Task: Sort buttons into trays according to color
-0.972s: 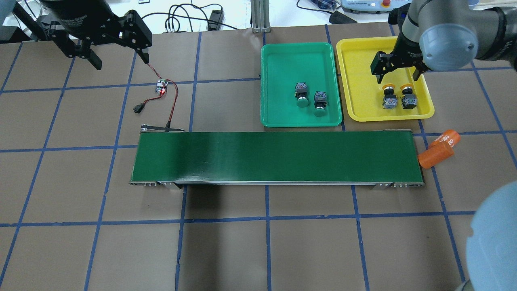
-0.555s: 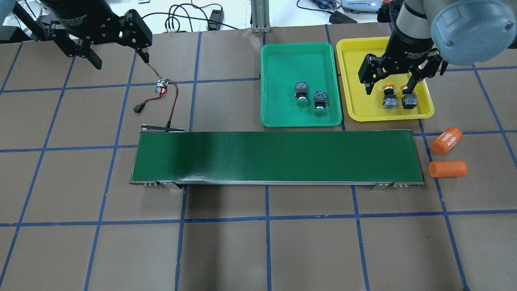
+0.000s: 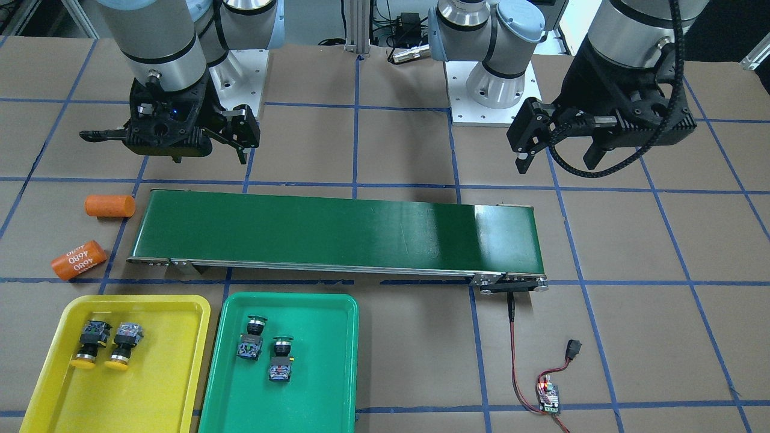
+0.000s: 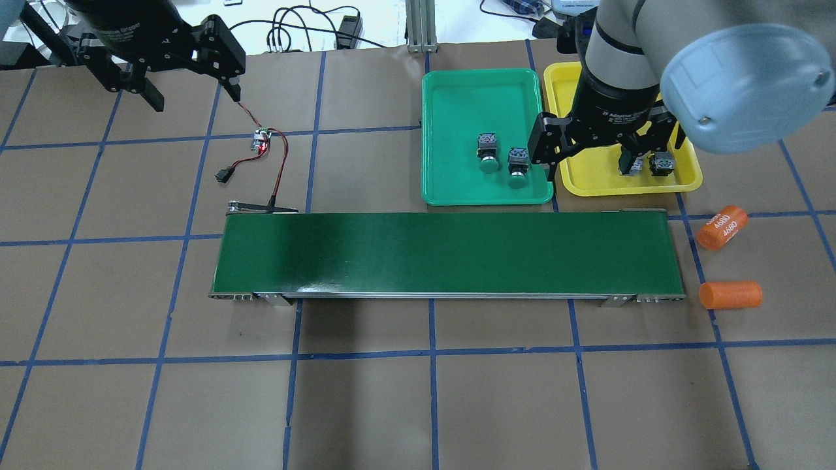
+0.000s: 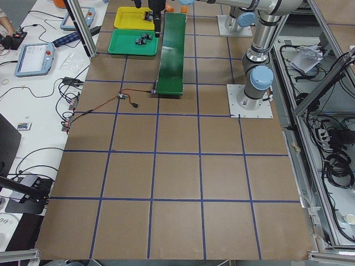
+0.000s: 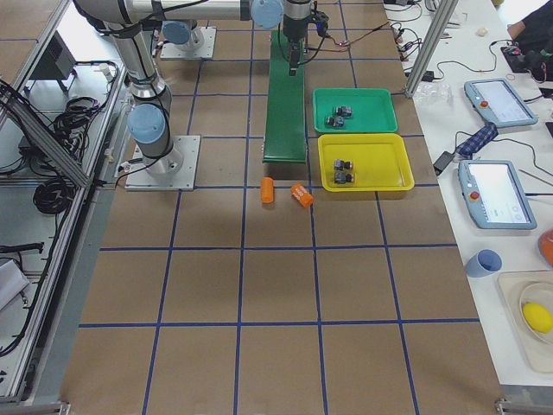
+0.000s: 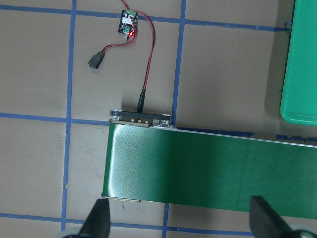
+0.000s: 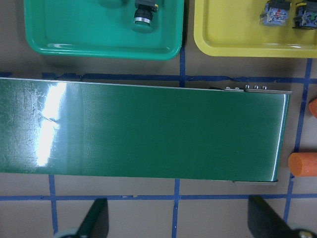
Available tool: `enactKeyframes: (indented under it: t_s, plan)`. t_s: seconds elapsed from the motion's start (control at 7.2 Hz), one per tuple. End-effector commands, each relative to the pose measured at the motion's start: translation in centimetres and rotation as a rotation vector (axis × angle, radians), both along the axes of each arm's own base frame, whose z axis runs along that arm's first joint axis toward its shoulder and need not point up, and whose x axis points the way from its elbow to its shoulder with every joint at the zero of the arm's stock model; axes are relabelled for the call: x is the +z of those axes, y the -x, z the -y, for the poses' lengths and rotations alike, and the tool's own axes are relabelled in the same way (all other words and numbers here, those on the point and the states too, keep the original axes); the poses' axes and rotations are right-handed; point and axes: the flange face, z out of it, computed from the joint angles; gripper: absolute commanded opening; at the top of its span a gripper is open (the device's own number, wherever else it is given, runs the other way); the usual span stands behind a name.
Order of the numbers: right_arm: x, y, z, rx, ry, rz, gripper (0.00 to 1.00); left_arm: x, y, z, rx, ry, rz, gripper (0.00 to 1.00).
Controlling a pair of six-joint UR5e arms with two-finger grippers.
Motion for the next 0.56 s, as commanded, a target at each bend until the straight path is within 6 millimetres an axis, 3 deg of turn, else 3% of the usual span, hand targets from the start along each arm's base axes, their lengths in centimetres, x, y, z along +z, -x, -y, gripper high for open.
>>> enactKeyframes:
  t_s: [0.0, 0.14, 0.28, 0.42]
  plan:
    - [-0.3, 2.2, 0.6, -0.051, -0.011, 0.026, 1.0, 0.0, 0.0, 0.0, 0.0, 0.0, -0.001, 1.0]
    - [-0.5, 3.1, 0.6, -0.097, -0.022, 0.084, 1.0, 0.0, 0.0, 0.0, 0.0, 0.0, -0.001, 1.0]
    - [1.4, 2.9, -1.2, -0.16, 0.012, 0.079, 1.0, 0.1, 0.0, 0.1, 0.0, 0.002, -0.001, 1.0]
    - [1.3, 3.1, -2.2, -0.173, 0.011, 0.076, 1.0, 0.2, 0.0, 0.1, 0.0, 0.003, -0.001, 1.0]
